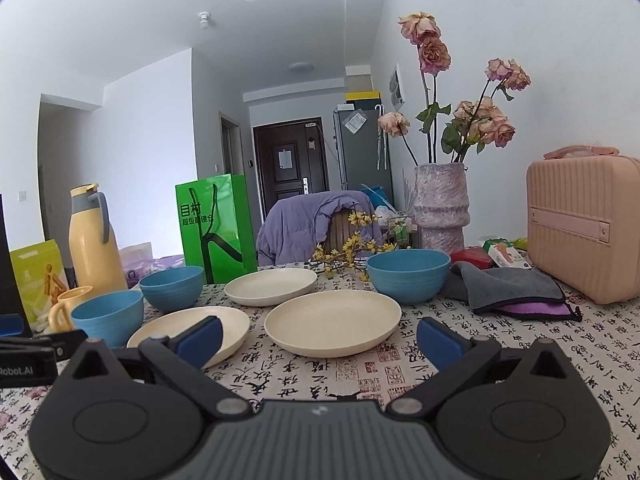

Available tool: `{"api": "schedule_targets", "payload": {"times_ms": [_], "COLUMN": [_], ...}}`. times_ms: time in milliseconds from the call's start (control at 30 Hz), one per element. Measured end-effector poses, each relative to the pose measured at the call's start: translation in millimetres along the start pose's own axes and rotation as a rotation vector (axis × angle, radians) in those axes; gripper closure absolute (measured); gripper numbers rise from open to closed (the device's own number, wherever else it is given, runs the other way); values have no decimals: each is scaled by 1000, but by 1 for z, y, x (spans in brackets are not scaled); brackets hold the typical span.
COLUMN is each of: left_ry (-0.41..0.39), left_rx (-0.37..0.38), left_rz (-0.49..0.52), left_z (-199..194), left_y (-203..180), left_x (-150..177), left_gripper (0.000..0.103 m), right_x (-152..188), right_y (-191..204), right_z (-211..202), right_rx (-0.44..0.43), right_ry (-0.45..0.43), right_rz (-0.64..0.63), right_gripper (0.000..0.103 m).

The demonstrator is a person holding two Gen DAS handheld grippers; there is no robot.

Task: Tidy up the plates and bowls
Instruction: 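Move the left tool toward one cream plate while the right tool approaches another, then close the left gripper on a cream plate rim while the right gripper grips another plate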

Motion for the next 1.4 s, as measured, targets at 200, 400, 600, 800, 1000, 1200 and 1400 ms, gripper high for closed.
{"api": "schedule_targets", "payload": {"times_ms": [200,400,600,800,1000,1200,1400], "left_ry": [3,12,-13,73,194,293,359], "left_rx": [62,93,132,181,228,245,244], "left_rz": [-34,-32,-1,25,40,22,13], "left_z": [36,81,125,182,235,273,298], "left_y": [-15,-41,-69,-94,-115,-128,-131], "left_x": [-11,-28,-43,-50,-43,-40,-34], "left_gripper": [0,0,0,0,0,14,33], "right_x": [-9,-24,-34,-32,-22,-11,-2], "right_y": [-15,-34,-62,-83,-94,-94,-97], "right_z": [42,82,127,186,235,267,283], "right_rx": [-11,-11,-61,-8,-6,-30,-43], "right_ry": [43,69,91,239,314,354,385], "right_rz": [9,-14,-7,-48,-81,-93,-70], "right_gripper": [0,0,0,0,8,28,52]}}
Point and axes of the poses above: each gripper's, at about its wrist camera, not at the fingertips, and z roughly the way its jaws point, y to its left, x to its underside, the point moved 1 cm from there along z, roughly the way its jaws point, and after that the axes turned 6 degrees about -z, right-handed, at the moved point
